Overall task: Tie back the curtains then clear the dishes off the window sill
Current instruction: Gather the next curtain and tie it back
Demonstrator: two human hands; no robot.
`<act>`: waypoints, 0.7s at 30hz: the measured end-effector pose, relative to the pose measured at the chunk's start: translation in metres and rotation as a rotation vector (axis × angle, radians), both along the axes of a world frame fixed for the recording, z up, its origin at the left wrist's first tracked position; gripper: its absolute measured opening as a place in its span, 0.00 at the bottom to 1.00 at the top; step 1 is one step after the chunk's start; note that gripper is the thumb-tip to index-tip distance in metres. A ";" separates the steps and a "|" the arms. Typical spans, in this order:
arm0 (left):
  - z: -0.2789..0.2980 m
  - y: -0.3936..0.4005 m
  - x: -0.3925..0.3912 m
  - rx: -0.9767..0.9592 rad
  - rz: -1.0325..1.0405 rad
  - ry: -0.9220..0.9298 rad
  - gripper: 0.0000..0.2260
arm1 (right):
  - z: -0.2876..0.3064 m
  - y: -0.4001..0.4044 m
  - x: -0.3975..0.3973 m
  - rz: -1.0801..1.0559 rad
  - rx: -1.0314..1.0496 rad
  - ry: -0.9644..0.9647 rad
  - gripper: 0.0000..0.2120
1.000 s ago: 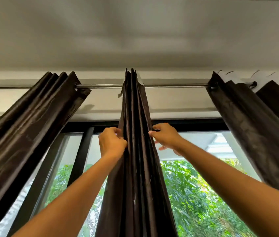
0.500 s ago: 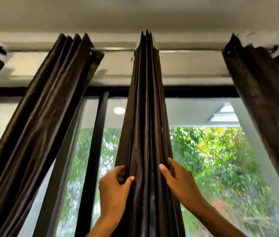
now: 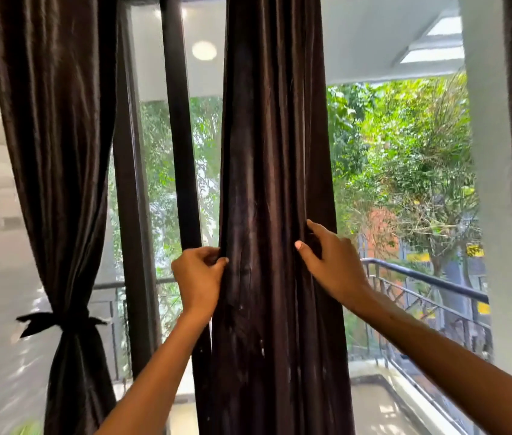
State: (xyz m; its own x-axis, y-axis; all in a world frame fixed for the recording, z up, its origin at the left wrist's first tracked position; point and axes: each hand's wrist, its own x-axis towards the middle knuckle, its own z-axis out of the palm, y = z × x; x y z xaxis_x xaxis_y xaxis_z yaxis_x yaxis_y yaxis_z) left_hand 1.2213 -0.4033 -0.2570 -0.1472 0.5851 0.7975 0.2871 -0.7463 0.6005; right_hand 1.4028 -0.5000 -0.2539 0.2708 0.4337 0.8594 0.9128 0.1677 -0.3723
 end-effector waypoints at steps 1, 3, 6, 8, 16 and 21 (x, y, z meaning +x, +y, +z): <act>-0.011 0.001 -0.004 -0.013 -0.008 0.011 0.08 | -0.013 -0.002 -0.004 -0.017 0.065 -0.024 0.21; -0.037 0.003 -0.012 -0.058 -0.018 0.032 0.07 | -0.040 -0.007 -0.018 -0.007 0.187 -0.065 0.17; -0.067 0.002 -0.021 -0.138 -0.033 -0.002 0.07 | -0.076 -0.011 -0.039 0.071 0.190 -0.096 0.12; -0.073 0.001 -0.027 -0.144 -0.031 -0.018 0.07 | -0.097 -0.010 -0.056 0.121 0.121 -0.124 0.11; -0.058 -0.008 -0.057 -0.152 0.034 0.230 0.09 | -0.124 -0.012 -0.109 0.128 0.101 -0.298 0.05; -0.053 -0.008 -0.076 -0.145 0.066 0.396 0.09 | -0.125 -0.016 -0.142 0.035 -0.127 -0.435 0.17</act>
State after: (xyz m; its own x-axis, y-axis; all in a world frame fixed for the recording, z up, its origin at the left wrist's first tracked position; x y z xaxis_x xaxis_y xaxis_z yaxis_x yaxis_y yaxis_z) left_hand 1.1450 -0.4117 -0.3099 0.1131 0.6946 0.7104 0.5613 -0.6346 0.5312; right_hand 1.2605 -0.5161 -0.3793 -0.1200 0.5451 0.8298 0.9836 0.1787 0.0249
